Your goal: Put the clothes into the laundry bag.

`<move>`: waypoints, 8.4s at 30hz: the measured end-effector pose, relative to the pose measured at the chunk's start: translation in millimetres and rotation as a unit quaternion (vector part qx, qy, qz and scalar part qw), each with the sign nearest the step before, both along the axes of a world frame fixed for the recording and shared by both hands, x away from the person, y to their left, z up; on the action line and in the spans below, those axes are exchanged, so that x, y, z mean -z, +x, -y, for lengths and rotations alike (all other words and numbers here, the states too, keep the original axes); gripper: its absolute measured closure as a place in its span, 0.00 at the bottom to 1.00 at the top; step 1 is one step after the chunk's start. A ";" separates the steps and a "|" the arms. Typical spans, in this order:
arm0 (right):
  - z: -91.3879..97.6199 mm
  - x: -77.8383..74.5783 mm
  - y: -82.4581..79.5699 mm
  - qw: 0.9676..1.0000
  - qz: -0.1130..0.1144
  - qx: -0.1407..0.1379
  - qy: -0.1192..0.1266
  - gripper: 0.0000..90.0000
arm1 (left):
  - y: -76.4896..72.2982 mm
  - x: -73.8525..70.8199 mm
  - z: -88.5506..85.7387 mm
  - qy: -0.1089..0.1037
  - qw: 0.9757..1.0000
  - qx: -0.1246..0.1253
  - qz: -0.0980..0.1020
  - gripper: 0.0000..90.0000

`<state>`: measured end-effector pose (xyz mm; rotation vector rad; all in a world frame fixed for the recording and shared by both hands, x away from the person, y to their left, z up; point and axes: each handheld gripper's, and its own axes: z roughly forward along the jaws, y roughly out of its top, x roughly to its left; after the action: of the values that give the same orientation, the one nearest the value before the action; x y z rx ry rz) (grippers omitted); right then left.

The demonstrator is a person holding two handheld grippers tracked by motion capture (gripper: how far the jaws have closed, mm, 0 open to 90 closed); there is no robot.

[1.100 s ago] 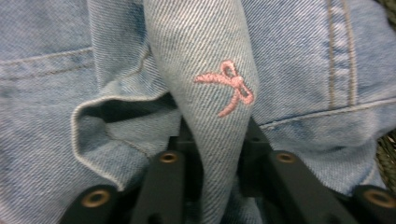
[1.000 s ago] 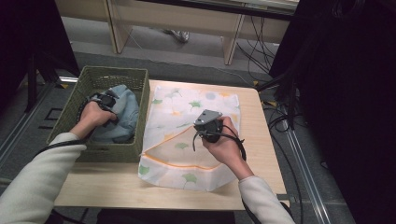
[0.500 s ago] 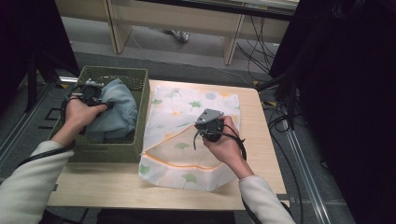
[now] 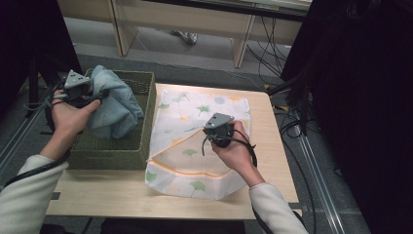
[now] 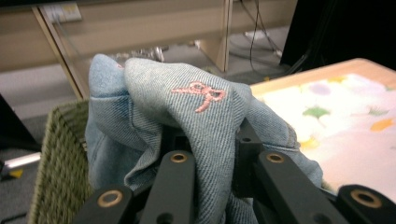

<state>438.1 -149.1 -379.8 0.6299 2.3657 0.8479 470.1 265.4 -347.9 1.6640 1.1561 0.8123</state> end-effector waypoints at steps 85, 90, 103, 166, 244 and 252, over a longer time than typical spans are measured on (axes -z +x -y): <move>-1.8 -4.7 3.0 1.000 0.006 0.008 0.023 1.00 | -163.9 -63.6 94.7 -0.035 0.926 0.371 0.065 0.89; -1.5 -5.2 2.8 1.000 0.007 0.010 0.024 1.00 | -166.8 -58.0 108.1 -0.027 0.917 0.393 0.055 0.89; -2.2 -6.5 1.6 0.999 0.005 0.013 0.029 1.00 | -168.1 -38.7 133.4 -0.020 0.902 0.432 0.016 0.89; -3.6 -19.0 -3.5 0.998 0.023 0.001 0.055 1.00 | -126.3 -4.9 181.5 0.031 0.912 0.404 -0.061 0.89; -5.3 -24.4 -7.4 0.997 0.037 -0.008 0.064 1.00 | -82.4 11.1 219.1 0.057 0.938 0.338 -0.055 0.89; -5.2 -25.2 -7.9 0.997 0.039 -0.009 0.063 1.00 | -79.0 14.3 221.8 0.054 0.940 0.331 -0.058 0.89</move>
<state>430.2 -143.9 -354.6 0.6158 2.2635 1.0180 391.1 43.6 -362.2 2.0400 0.5541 0.3515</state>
